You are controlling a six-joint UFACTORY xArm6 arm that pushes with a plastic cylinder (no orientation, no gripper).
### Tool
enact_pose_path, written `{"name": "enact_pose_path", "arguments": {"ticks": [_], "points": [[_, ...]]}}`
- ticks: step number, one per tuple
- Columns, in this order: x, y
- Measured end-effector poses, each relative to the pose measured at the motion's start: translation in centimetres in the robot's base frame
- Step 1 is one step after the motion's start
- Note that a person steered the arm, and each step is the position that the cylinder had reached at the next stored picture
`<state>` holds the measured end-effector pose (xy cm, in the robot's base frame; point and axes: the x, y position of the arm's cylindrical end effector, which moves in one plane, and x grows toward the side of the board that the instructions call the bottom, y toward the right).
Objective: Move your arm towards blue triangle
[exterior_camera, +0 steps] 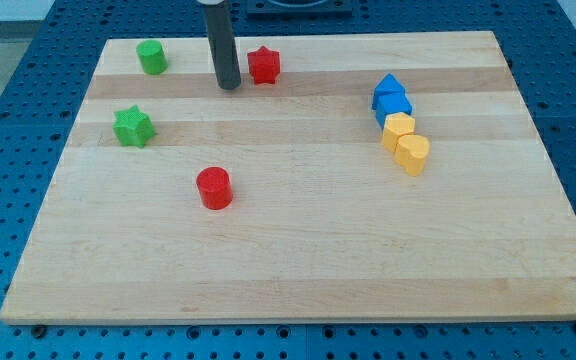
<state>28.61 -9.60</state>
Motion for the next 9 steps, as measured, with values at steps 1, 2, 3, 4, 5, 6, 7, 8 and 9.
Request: {"name": "enact_pose_path", "arguments": {"ticks": [1,2,3,4,5,6,7,8,9], "points": [[-1.7,2.3],[-2.7,5.0],[-2.9,6.5],[-2.9,6.4],[-0.9,3.1],[2.9,0.4],[4.2,3.0],[3.7,9.4],[1.6,15.2]]}}
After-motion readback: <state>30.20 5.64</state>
